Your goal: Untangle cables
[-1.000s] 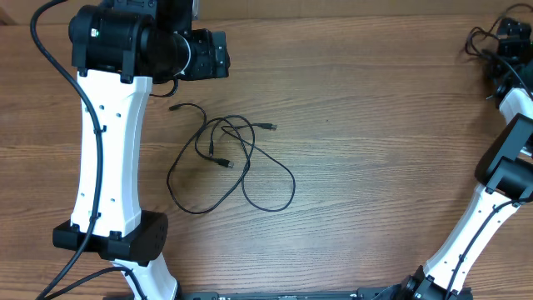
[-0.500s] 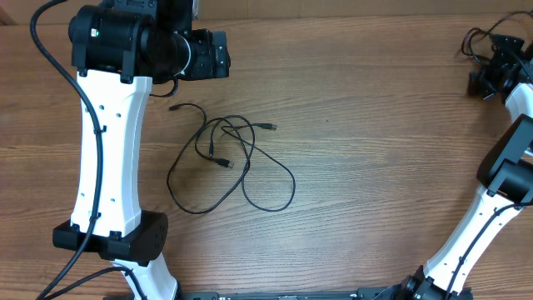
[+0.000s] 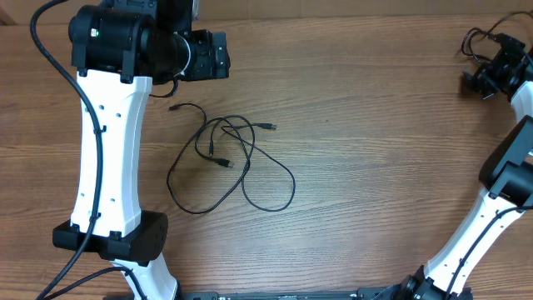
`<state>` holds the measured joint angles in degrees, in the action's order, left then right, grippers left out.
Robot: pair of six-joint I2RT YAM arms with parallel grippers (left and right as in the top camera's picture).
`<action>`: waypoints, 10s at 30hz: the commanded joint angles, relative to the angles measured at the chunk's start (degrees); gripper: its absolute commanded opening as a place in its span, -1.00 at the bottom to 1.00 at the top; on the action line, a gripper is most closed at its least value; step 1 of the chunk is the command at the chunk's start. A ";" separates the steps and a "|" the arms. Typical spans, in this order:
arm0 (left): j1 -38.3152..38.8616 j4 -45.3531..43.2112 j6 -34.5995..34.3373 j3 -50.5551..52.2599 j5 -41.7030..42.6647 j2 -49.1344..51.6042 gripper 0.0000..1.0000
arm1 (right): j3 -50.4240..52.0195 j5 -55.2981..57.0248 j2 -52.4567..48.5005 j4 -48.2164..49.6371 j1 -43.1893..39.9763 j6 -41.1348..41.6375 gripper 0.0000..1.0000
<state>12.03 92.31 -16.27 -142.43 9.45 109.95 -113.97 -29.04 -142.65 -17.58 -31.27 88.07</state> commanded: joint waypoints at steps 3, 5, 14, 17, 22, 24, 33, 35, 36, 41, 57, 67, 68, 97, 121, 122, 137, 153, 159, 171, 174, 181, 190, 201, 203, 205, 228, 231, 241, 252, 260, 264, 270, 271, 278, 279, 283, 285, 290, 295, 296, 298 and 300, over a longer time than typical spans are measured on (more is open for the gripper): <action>0.79 0.66 1.07 0.33 0.50 0.66 0.71 | 0.33 -2.19 6.47 -0.76 -0.28 1.09 0.99; 0.87 0.63 1.07 0.33 0.50 0.66 0.71 | 0.33 -2.62 7.10 -0.42 -0.24 0.31 1.00; 0.87 -0.81 2.14 0.33 0.26 0.66 0.74 | 0.33 -8.55 7.43 18.69 0.94 -32.70 -0.14; 0.85 -1.38 2.14 0.33 0.26 0.66 0.74 | 0.33 -7.89 7.43 18.08 2.01 -41.35 -0.92; 0.85 -1.51 2.14 0.33 0.26 0.66 0.75 | 0.33 -5.31 7.43 13.97 6.19 -65.68 -0.92; 0.85 -1.38 2.14 0.33 0.26 0.66 0.77 | 0.33 -2.21 7.43 11.15 7.91 -73.07 -0.92; 0.87 0.76 1.95 0.33 0.72 0.66 0.77 | 0.35 19.19 5.92 5.18 14.34 -86.51 -0.92; 0.85 1.40 1.95 0.33 0.70 0.63 0.77 | 0.35 19.19 5.33 5.75 14.23 -86.49 -0.92; 0.85 1.64 2.01 0.33 0.66 0.66 0.76 | 0.35 19.19 5.11 5.90 14.03 -86.73 -0.92; 0.85 1.73 2.27 0.33 0.44 0.66 0.76 | 0.35 20.44 2.49 6.32 13.46 -89.90 -0.92; 0.85 1.70 2.43 0.33 0.46 0.66 0.77 | 0.35 21.97 -3.54 6.69 13.90 -89.66 -0.92; 0.85 1.46 2.38 0.33 0.48 0.63 0.74 | 0.35 21.97 -6.14 7.63 13.90 -89.42 -0.92; 0.85 1.42 2.36 0.33 0.46 0.66 0.72 | 0.35 22.05 -6.56 7.61 13.90 -89.42 -0.92; 0.85 -0.02 1.90 0.33 0.52 0.66 0.63 | 0.35 28.57 -7.06 10.43 7.67 -88.15 -0.92; 0.87 0.00 0.83 0.33 0.68 0.66 0.62 | 0.22 26.03 -6.38 10.40 3.96 -88.06 -0.92; 0.85 -0.02 0.83 0.33 0.68 0.66 0.63 | 0.22 24.94 -5.77 9.77 4.35 -87.69 -0.92; 0.85 -1.25 1.03 0.33 0.46 0.66 0.57 | 0.22 23.08 7.04 -5.27 10.19 -80.32 -0.92; 0.85 0.81 0.83 0.33 -2.82 0.66 0.47 | 0.24 -2.97 16.31 -26.10 16.79 -52.57 -0.93; 0.85 0.83 0.87 0.33 -3.34 0.66 0.47 | 0.24 -10.36 16.31 -34.45 21.92 -50.45 -0.92; 0.70 -2.40 -1.73 0.33 -8.72 0.66 0.48 | 0.22 -12.72 17.62 -39.76 38.73 -86.18 -0.92; 0.68 -2.34 -1.73 0.33 -10.03 0.66 0.53 | 0.22 -2.86 18.27 -42.88 43.52 -95.45 -0.92; 0.70 -2.38 -1.46 0.33 -10.23 0.79 0.64 | 0.22 3.61 18.34 -46.01 52.39 -110.18 -0.92; -0.13 -3.78 -1.97 0.33 -14.34 2.91 0.70 | 0.22 8.15 18.51 -50.34 61.35 -119.67 -0.92; -9.42 -6.93 -4.70 0.31 -4.02 2.91 0.57 | 0.22 9.51 20.50 -50.10 66.36 -116.39 -0.05; -10.58 -6.82 -4.24 0.31 -2.62 2.91 0.54 | 0.22 9.51 20.50 -50.36 66.75 -115.30 -0.06; -11.34 -6.64 -3.85 0.31 -0.81 2.91 0.52 | 0.22 8.76 20.50 -50.47 66.95 -115.30 -0.05; -11.50 -5.64 -0.85 0.31 -5.44 2.91 0.82 | 5.46 4.98 19.74 -46.75 66.88 -115.36 -0.13; -11.61 -5.81 -0.42 0.31 -5.60 2.91 0.83 | 8.85 4.98 19.74 -44.37 66.88 -115.34 -0.42; -11.72 -5.01 -0.42 0.31 -5.40 2.91 0.81 | 12.13 4.74 19.74 -31.30 66.88 -102.40 -0.92; -11.74 -3.02 0.04 0.31 -5.62 2.91 0.77 | 7.85 8.96 22.67 -30.18 66.25 -98.75 -0.92; -11.74 -2.82 0.04 0.31 -8.15 2.91 0.57 | -1.29 14.97 30.12 -31.36 64.92 -96.67 -0.92; -11.74 -2.58 0.04 0.31 -8.41 2.91 0.62 | -5.25 20.48 34.64 -31.06 63.52 -94.09 -0.92; -11.74 -2.67 0.02 0.31 -8.39 2.93 0.76 | -7.52 22.18 38.69 -28.20 61.20 -94.55 -0.92; -11.74 -2.67 0.02 0.31 -8.39 2.91 0.77 | -8.02 22.14 39.15 -27.76 60.65 -94.71 -0.92; -11.74 -2.60 1.09 0.31 -8.39 2.93 0.86 | -9.07 22.14 43.08 -20.09 58.31 -100.65 -0.93; -11.74 -2.60 1.09 0.31 -8.37 2.93 0.91 | -9.07 22.14 43.67 -18.60 58.05 -100.67 -0.93; -11.61 -2.58 1.07 0.31 -7.87 2.93 0.94 | -9.07 22.10 45.83 -13.25 56.54 -101.88 -0.93; -11.47 -2.58 1.07 0.31 -7.89 2.93 0.94 | -9.07 22.16 46.34 -11.45 55.74 -101.90 -0.93; -11.47 -2.58 1.09 0.31 -6.78 2.93 0.96 | -9.07 22.14 46.42 -7.02 51.56 -101.83 -0.92; -11.37 -3.13 1.07 0.31 -1.60 2.93 0.99 | -9.07 22.14 46.42 2.47 46.90 -101.81 -0.92; -11.28 -3.45 1.09 0.31 0.70 2.93 1.00 | -9.07 22.14 46.42 3.58 46.01 -101.63 -0.92; -11.06 -4.17 1.09 0.31 5.62 2.93 1.00 | -9.07 22.14 46.42 4.17 44.83 -101.42 -0.92; -10.56 -4.92 1.09 0.31 10.40 2.99 1.00 | -9.07 22.14 46.42 3.45 43.78 -101.37 -0.92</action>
<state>0.67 88.20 -16.25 -142.37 10.00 112.77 -121.82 -7.22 -96.95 -13.72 14.02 -13.54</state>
